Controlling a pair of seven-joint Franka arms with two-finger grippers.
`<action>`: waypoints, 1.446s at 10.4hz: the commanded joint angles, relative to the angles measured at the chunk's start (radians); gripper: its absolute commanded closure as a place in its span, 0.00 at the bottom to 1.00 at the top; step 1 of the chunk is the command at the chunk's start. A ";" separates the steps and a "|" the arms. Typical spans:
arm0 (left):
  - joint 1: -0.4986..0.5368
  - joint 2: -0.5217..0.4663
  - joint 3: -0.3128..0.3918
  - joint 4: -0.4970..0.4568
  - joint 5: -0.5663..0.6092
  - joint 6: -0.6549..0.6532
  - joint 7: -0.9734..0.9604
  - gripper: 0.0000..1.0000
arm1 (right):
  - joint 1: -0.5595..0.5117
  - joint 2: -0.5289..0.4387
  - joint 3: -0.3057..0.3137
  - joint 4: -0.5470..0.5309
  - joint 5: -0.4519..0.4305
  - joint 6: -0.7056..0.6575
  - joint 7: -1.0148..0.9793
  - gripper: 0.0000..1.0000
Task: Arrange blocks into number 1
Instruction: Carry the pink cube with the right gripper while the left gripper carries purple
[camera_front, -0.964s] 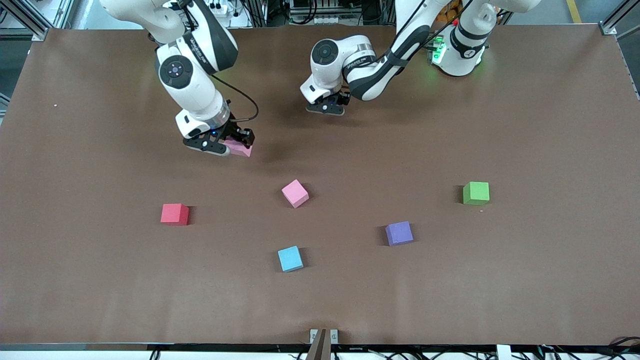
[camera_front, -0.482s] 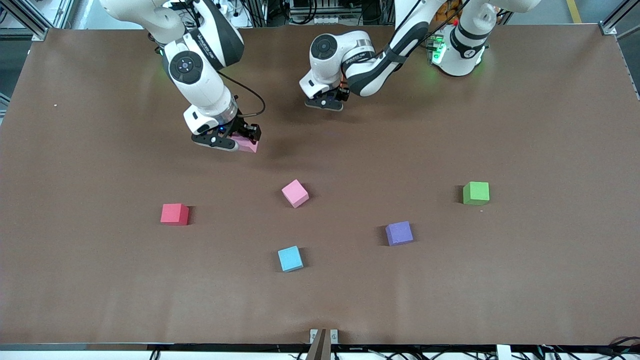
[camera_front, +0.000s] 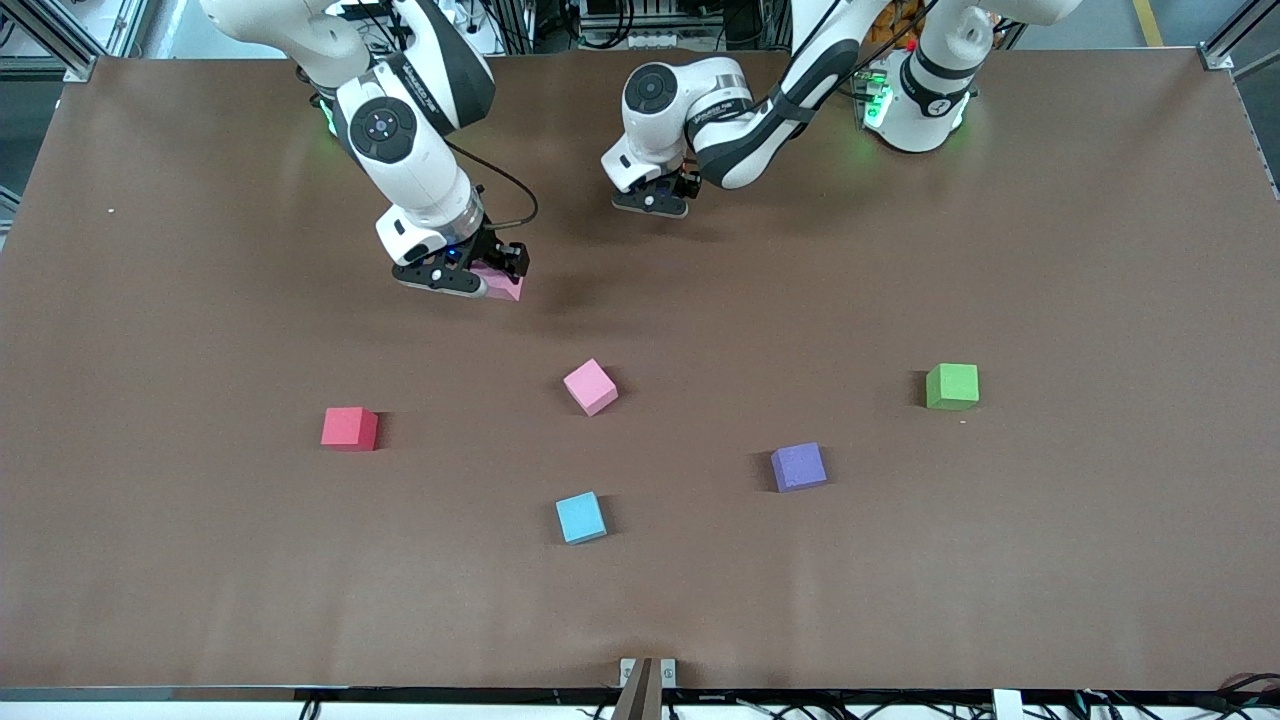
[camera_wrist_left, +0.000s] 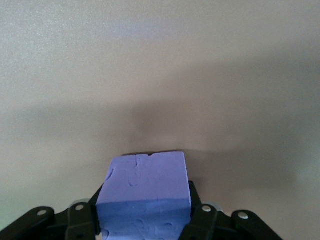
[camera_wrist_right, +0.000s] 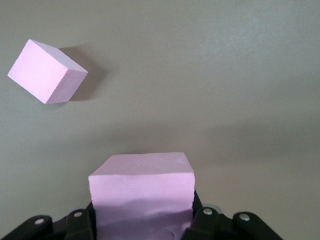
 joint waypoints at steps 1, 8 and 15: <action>0.014 -0.002 -0.015 -0.035 0.029 0.024 -0.036 0.68 | 0.011 -0.032 -0.001 -0.024 0.011 -0.003 0.002 0.55; 0.035 -0.020 -0.018 0.031 0.029 0.009 -0.177 0.00 | 0.025 -0.033 -0.001 -0.024 0.011 -0.001 -0.004 0.55; 0.259 -0.293 0.005 0.062 0.017 -0.108 -0.173 0.00 | 0.121 -0.014 0.016 -0.014 0.011 0.019 0.027 0.55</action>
